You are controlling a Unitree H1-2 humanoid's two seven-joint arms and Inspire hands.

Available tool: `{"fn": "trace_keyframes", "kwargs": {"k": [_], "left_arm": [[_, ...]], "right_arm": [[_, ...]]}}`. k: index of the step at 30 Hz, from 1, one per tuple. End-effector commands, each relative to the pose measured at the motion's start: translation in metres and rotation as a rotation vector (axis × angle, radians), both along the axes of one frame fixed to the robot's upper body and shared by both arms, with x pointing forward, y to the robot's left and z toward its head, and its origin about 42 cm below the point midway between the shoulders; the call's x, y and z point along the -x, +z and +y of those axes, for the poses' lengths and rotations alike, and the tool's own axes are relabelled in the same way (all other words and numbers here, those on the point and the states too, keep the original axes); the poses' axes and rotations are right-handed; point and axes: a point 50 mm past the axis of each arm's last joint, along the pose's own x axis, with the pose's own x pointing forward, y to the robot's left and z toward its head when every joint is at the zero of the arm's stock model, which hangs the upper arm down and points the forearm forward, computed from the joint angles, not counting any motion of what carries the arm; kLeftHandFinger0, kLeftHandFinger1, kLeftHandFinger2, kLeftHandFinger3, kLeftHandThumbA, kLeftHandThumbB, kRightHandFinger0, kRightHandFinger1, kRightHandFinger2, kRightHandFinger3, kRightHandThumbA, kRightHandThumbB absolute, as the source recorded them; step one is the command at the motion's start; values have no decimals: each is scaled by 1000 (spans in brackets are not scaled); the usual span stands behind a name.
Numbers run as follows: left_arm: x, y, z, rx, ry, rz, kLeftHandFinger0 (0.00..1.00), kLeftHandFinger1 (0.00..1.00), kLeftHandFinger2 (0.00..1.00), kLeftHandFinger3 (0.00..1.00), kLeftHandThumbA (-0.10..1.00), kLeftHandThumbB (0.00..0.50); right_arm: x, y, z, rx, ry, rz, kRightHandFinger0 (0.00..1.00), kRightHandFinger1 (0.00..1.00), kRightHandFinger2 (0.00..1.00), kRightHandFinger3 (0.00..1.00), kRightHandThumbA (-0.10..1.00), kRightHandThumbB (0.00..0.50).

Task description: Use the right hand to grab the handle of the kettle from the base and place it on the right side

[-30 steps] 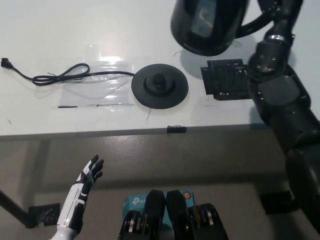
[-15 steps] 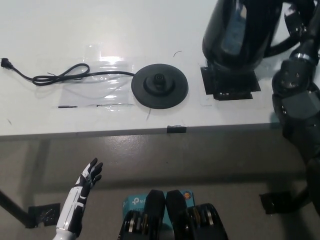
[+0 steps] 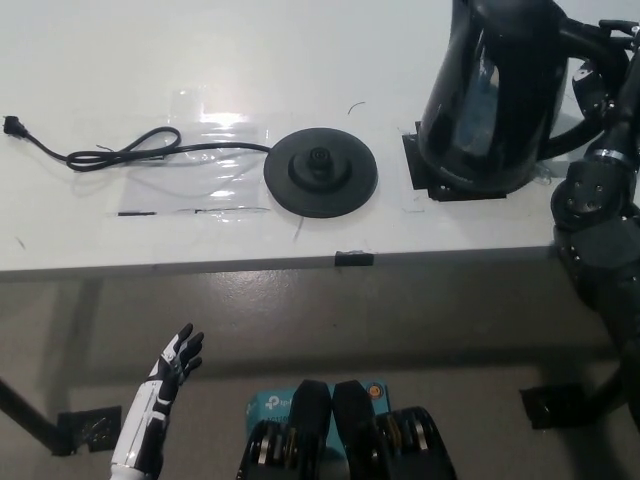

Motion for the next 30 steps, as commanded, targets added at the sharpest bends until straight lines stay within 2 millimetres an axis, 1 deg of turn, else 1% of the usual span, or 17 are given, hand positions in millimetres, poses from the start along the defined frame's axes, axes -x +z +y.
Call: {"fn": "trace_keyframes", "kwargs": {"k": [1,2,3,4,5,6,7,8,13,15,18,20,21,24,25,27,30], "left_arm": [[4,3,6,19,2,-37,1000,1000,1000,1000,1000,500],[3,4,7,19,7,-40,1000,1000,1000,1000,1000,500],[2,5,8,17,11,-43,1000,1000,1000,1000,1000,500],[4,5,8,19,11,-44,1000,1000,1000,1000,1000,500],[6,5,8,20,12,-41,1000,1000,1000,1000,1000,500],[6,4,9,21,15,-39,1000,1000,1000,1000,1000,500],[5,4,9,21,16,-40,1000,1000,1000,1000,1000,500],[5,4,9,29,13,-38,1000,1000,1000,1000,1000,500],[6,2,10,16,16,-30,1000,1000,1000,1000,1000,500],[6,1,9,21,16,-28,1000,1000,1000,1000,1000,500],[7,0,8,24,20,-26,1000,1000,1000,1000,1000,500],[10,-1,8,29,20,-22,1000,1000,1000,1000,1000,500],[13,-1,9,24,22,-21,1000,1000,1000,1000,1000,500],[12,2,12,24,24,-30,1000,1000,1000,1000,1000,500],[12,2,12,25,24,-31,1000,1000,1000,1000,1000,500],[9,3,13,21,27,-35,1000,1000,1000,1000,1000,500],[10,2,13,20,25,-31,1000,1000,1000,1000,1000,500]], "right_arm": [[-3,32,-9,16,-3,-154,0,46,469,595,-100,144],[-4,32,-8,13,20,-142,164,286,725,839,75,223],[-6,32,-8,4,84,-116,423,578,956,1000,323,305],[-8,32,-8,-2,197,-82,920,1000,1000,1000,497,360],[-8,31,-7,-2,239,-69,949,1000,1000,1000,502,363],[-9,32,-9,31,277,-48,1000,1000,1000,1000,654,461],[-10,34,-9,46,291,-41,1000,1000,1000,1000,671,475],[-10,38,-9,90,318,-36,1000,1000,1000,1000,744,496],[-10,53,-7,159,383,-65,1000,1000,1000,1000,825,494],[-9,58,-5,173,404,-81,1000,1000,1000,1000,803,467],[-7,62,-2,191,446,-90,1000,1000,1000,1000,861,497],[-5,63,0,205,466,-98,1000,1000,1000,1000,877,490],[-3,61,2,215,482,-98,1000,1000,1000,1000,905,497],[1,64,7,168,536,-127,1000,1000,1000,1000,942,500],[3,65,8,159,549,-138,1000,1000,1000,1000,984,492],[5,67,10,140,551,-148,1000,1000,1000,1000,1000,500],[14,70,12,19,564,-179,1000,1000,1000,1000,1000,496]]}}
